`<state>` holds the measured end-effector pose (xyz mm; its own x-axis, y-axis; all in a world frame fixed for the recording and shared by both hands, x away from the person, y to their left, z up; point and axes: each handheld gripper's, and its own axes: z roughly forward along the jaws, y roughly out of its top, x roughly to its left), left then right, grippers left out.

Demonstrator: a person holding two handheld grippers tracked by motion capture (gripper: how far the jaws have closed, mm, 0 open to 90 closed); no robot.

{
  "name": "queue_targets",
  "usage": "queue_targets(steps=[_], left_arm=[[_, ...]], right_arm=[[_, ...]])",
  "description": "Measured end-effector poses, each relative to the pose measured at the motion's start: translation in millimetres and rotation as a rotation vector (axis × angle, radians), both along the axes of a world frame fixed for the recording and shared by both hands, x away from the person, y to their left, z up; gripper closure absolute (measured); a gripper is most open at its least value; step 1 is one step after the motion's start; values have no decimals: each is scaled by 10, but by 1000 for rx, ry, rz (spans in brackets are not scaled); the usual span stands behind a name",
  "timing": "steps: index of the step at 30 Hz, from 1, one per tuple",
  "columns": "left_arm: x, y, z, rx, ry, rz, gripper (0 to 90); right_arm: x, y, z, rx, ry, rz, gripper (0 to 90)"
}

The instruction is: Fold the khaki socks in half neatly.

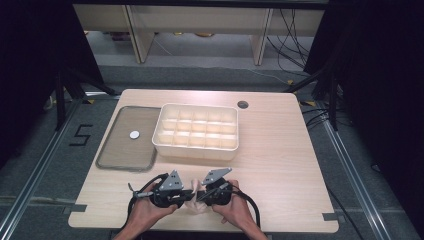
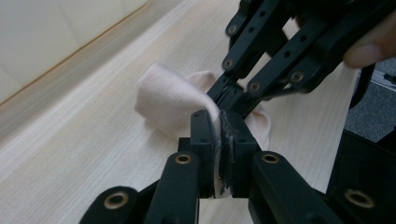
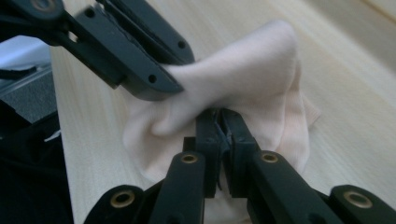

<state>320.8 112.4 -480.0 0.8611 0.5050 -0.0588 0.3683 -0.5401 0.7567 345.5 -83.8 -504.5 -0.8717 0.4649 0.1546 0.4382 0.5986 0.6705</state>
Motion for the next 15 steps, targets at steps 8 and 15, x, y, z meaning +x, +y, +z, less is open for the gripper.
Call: queue_targets(steps=[8, 15], left_arm=[[-5, 7, -5, 5, 16, 8, 840], [-16, 2, 5, 9, 15, -1, 839]], right_arm=[[1, 25, -4, 5, -4, -2, 868], [23, -215, 125, 48, -7, -44, 859]])
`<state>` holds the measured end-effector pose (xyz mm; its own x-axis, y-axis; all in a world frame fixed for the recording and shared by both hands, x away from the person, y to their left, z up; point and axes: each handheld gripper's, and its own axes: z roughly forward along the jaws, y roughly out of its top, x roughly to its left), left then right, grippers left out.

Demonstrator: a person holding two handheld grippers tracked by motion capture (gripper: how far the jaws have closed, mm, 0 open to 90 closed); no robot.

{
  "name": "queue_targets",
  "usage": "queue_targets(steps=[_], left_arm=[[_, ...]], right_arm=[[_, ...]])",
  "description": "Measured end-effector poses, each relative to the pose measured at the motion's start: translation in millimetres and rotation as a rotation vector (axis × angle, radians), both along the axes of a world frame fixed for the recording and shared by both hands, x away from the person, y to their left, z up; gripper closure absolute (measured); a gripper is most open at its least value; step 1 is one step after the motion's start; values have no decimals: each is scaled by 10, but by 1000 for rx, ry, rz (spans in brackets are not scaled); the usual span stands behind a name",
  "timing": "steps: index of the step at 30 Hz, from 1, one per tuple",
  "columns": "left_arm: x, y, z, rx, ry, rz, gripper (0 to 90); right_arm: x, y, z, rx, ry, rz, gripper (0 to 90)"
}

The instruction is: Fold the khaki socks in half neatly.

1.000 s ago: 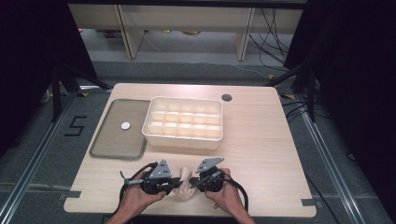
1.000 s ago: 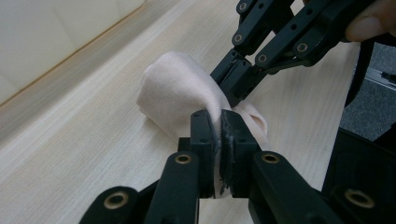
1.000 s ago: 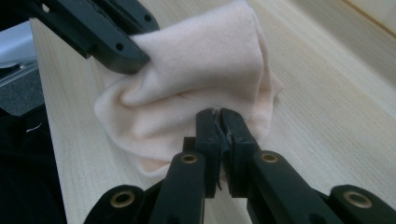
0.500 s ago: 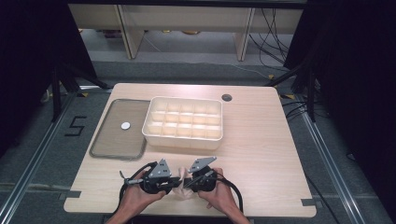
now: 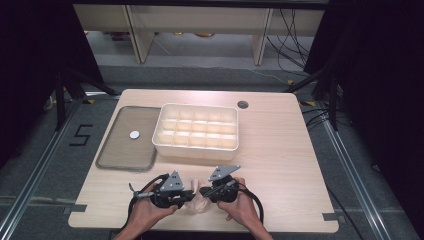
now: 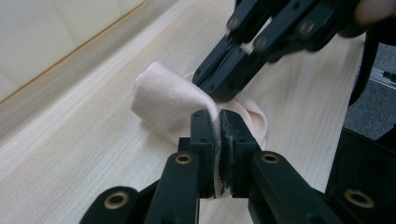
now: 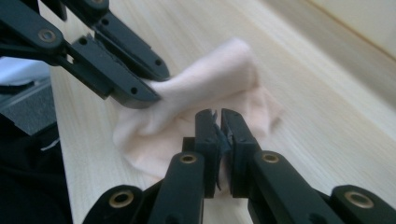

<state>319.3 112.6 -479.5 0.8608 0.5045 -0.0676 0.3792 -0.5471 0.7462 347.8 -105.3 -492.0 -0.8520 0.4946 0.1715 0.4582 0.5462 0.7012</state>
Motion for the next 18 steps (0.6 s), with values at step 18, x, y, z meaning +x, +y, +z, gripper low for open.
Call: queue_targets(steps=[18], left_arm=[[-64, -280, -64, 80, -49, -104, 833]], right_arm=[[23, -123, -71, -39, 31, -32, 850]])
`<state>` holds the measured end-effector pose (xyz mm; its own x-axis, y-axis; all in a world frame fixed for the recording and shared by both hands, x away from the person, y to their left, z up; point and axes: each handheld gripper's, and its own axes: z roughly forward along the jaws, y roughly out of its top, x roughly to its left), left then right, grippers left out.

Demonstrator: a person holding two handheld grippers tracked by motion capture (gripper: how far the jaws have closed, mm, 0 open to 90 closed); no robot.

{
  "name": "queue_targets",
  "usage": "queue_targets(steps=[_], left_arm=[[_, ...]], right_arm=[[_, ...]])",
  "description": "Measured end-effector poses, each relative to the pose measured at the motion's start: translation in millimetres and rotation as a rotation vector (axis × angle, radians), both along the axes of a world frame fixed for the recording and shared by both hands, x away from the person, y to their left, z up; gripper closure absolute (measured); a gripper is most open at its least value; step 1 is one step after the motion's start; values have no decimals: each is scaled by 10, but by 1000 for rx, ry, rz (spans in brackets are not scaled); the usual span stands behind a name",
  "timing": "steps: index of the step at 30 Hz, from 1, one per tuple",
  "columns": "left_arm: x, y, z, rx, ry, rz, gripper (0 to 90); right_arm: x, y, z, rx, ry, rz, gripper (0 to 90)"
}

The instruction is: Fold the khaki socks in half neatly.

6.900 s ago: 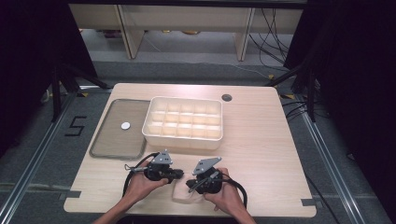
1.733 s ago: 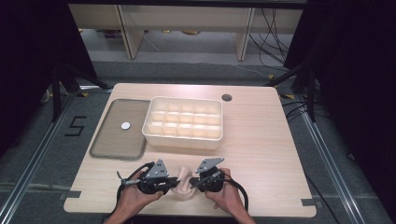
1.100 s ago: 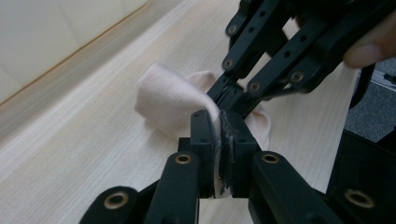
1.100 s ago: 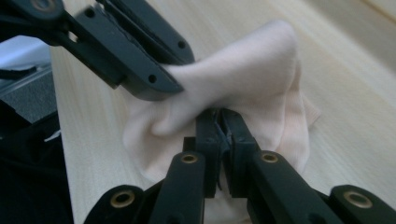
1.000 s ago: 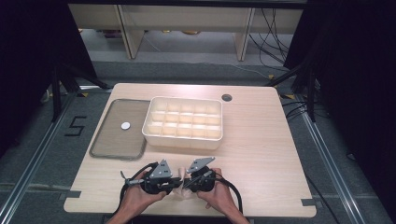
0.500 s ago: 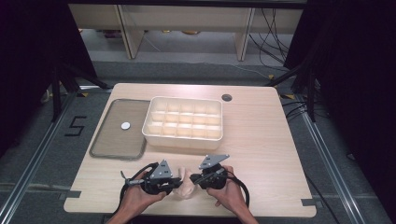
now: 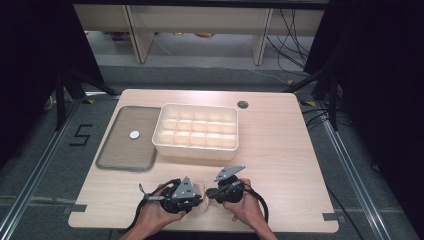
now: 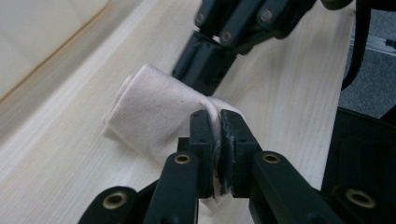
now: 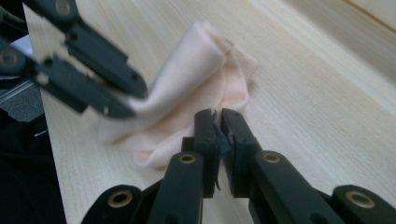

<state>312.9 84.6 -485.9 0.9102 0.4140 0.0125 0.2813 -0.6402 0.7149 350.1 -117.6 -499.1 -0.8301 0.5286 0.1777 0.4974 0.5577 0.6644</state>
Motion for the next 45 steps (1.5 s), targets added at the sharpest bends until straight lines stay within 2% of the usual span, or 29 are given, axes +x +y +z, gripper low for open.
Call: queue_targets(steps=[1, 2, 4, 5, 6, 7, 10, 12, 14, 17, 18, 19, 20, 22, 23, 24, 26, 27, 30, 31, 32, 33, 36, 37, 38, 39, 41, 43, 45], left_arm=[[12, -30, -17, 13, 2, -10, 833], [12, -30, -17, 13, 2, -10, 833], [27, -62, -42, 4, 11, -9, 833], [34, -84, -55, 5, 21, -7, 832], [56, -89, -55, 18, 14, -28, 832], [55, -97, -64, 11, 15, -19, 832], [70, -110, -69, 16, 20, -33, 831], [51, -117, -75, 9, 33, -12, 830], [50, -120, -77, 2, 34, -7, 830], [69, -105, -76, 11, 26, -16, 827], [64, -107, -82, -12, 44, -8, 824], [74, -101, -77, -9, 36, -19, 815], [72, -98, -76, -13, 47, -11, 805], [62, -95, -64, -31, 58, 2, 749], [71, -61, -9, -77, 75, 12, 712], [78, -33, 25, -97, 83, 20, 702], [86, 1, 72, -112, 84, 26, 701], [108, 75, 159, -145, 84, 32, 717], [122, 139, 212, -156, 89, 45, 770], [123, 174, 201, -158, 105, 59, 793], [123, 174, 201, -158, 105, 59, 804], [119, 167, 145, -151, 126, 42, 815], [90, 112, 65, -140, 153, 36, 824], [53, 29, -18, -101, 153, -3, 829], [53, 29, -18, -101, 153, -3, 833], [4, -45, -93, -41, 126, -27, 837], [-22, -85, -112, -30, 110, -29, 847], [-32, -92, -109, -27, 114, -19, 854], [-20, -80, -120, -40, 109, -24, 856]], right_arm=[[-2, -34, 40, 23, 28, -35, 850], [-2, -34, 40, 23, 28, -35, 850], [36, -98, 95, 34, -13, -46, 852], [48, -149, 174, 73, -42, -58, 855], [49, -166, 204, 86, -51, -57, 857], [49, -182, 247, 114, -58, -56, 857], [28, -163, 308, 141, -56, -47, 858], [27, -113, 306, 150, -60, -28, 858], [30, -82, 297, 144, -62, -20, 859], [32, 24, 241, 118, -33, 13, 858], [37, 41, 217, 108, -34, 18, 858], [41, 51, 187, 86, -26, 19, 859], [42, 55, 168, 76, -23, 15, 861], [49, 53, 142, 63, -19, 18, 863], [57, 54, 89, 41, -1, 0, 864], [68, 54, 75, 40, -2, 11, 864], [64, 59, 73, 38, 9, 1, 865], [56, 67, 84, 37, 7, 7, 865], [55, 69, 80, 36, 6, 5, 865], [54, 66, 80, 36, 7, 6, 865], [54, 66, 80, 36, 7, 6, 865], [55, 65, 71, 33, -9, 8, 865], [54, 68, 70, 31, -4, 3, 865], [50, 68, 74, 31, -1, 5, 865], [50, 68, 74, 31, -1, 5, 865], [48, 65, 72, 30, -2, 9, 867], [48, 63, 71, 30, 5, 10, 868], [42, 62, 74, 29, 1, 12, 868], [37, 55, 79, 29, 8, 8, 867]])
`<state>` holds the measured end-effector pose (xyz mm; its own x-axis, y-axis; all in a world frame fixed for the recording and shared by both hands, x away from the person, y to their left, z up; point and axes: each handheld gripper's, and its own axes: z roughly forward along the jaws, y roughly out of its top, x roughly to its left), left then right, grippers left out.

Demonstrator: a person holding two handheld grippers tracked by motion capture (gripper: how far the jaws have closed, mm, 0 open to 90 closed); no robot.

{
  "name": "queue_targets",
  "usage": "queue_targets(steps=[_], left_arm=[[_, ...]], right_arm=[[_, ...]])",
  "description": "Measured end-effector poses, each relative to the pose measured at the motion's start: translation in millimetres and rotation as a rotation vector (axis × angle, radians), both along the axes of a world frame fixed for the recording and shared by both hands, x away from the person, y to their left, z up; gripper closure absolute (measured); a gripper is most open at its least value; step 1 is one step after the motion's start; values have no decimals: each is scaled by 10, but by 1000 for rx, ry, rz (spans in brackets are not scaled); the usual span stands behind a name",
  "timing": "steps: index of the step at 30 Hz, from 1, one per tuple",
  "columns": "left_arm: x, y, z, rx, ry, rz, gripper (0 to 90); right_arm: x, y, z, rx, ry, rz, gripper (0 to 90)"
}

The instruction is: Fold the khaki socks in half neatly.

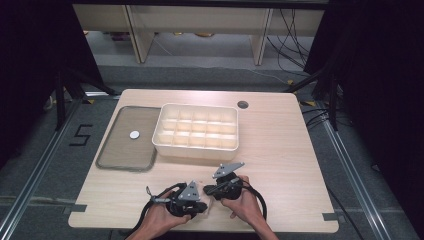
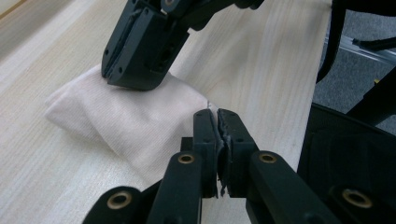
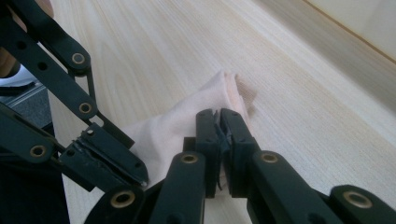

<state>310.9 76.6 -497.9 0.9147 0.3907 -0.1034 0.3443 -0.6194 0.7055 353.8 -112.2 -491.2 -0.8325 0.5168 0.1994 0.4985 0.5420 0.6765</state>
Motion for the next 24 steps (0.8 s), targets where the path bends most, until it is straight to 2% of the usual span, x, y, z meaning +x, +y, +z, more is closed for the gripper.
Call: queue_targets(steps=[2, 3, 7, 8, 10, 11, 13, 14, 15, 16, 17, 19, 24], left_arm=[[16, 16, 4, 8, 4, -1, 857], [5, 12, -7, -14, 26, 21, 857], [10, 12, -5, -13, 27, 17, 855], [16, 13, -1, -7, 19, 8, 855], [18, 13, 0, -5, 12, 2, 853], [17, 12, -2, -6, 11, 2, 853], [21, 13, 2, -3, 13, -1, 853], [20, 13, 2, -2, 12, -1, 852], [20, 11, 1, -3, 10, -1, 852], [28, 19, 6, 7, 10, -11, 851], [28, 19, 6, 7, 10, -11, 851], [26, 14, 4, -1, 15, -4, 850], [22, 16, -1, -8, 29, 8, 850]], right_arm=[[0, 1, -2, 3, -3, -6, 866], [0, -8, 11, 5, -7, 0, 851], [-4, -39, 68, 28, -23, -17, 810], [8, -65, 107, 38, -18, -31, 748], [15, -69, 115, 39, -11, -35, 716], [34, -74, 112, 36, -24, -41, 667], [69, -64, 113, 34, 6, -37, 615], [94, -36, 94, 23, 14, -36, 561], [94, -36, 94, 23, 14, -36, 561], [117, 6, 56, 5, 40, -19, 502], [117, 6, 56, 5, 40, -19, 502], [151, 62, -26, -24, 75, -5, 469], [151, 121, -83, -44, 100, -11, 470]])
